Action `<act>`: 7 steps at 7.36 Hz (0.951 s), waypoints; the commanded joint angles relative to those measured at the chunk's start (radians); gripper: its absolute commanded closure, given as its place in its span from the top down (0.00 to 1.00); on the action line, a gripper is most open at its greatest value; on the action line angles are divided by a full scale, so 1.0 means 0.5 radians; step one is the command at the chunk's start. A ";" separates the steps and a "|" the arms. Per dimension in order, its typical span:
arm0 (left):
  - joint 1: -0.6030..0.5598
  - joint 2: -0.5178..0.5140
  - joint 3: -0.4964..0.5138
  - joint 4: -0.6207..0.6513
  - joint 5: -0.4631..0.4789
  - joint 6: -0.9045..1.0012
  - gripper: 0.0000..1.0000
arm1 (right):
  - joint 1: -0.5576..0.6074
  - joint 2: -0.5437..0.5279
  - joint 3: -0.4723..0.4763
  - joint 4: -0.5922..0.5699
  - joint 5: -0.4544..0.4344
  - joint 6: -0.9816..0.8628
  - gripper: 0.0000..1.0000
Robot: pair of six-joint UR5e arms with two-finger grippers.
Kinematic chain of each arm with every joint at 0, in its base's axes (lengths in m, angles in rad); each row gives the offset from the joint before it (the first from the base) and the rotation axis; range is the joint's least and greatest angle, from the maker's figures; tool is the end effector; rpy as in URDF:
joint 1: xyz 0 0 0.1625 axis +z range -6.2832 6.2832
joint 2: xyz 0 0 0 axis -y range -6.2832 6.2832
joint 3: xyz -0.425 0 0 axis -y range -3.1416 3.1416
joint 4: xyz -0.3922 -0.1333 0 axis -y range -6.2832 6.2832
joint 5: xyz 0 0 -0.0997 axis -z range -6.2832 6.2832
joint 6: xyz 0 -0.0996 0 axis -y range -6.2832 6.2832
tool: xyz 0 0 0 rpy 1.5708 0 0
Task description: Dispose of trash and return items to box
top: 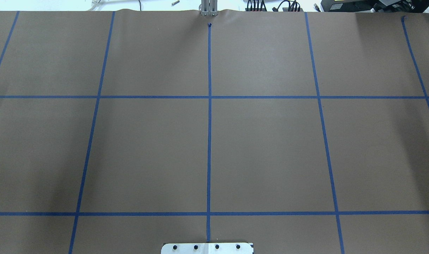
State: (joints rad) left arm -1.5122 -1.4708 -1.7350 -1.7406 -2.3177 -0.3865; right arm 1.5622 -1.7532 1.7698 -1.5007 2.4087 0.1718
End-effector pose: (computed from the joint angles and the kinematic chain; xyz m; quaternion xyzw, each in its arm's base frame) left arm -0.0384 -0.4659 0.6082 0.0260 0.3774 -0.1089 0.9193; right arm 0.0557 -0.4206 0.6317 0.0028 -0.4083 0.0568 0.9111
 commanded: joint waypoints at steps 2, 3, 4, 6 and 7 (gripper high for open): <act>-0.001 -0.001 -0.021 -0.001 0.000 0.000 0.99 | -0.001 0.003 -0.021 0.007 -0.001 0.000 1.00; 0.002 -0.001 -0.021 -0.001 0.000 0.000 0.99 | -0.001 0.009 -0.021 0.007 -0.004 0.000 1.00; -0.001 -0.001 -0.037 -0.001 0.000 -0.003 0.99 | 0.002 0.009 -0.018 0.007 -0.001 0.000 1.00; -0.001 -0.007 -0.018 -0.001 -0.061 -0.003 0.99 | -0.001 0.015 -0.011 0.007 -0.007 -0.003 1.00; -0.001 -0.001 -0.021 -0.001 -0.065 -0.003 0.99 | -0.001 0.015 -0.008 0.007 -0.004 0.000 1.00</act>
State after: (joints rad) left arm -1.5125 -1.4730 -1.7464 -1.7411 -2.3418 -0.3880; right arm 1.5618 -1.7466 1.7639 -1.4972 2.4064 0.1712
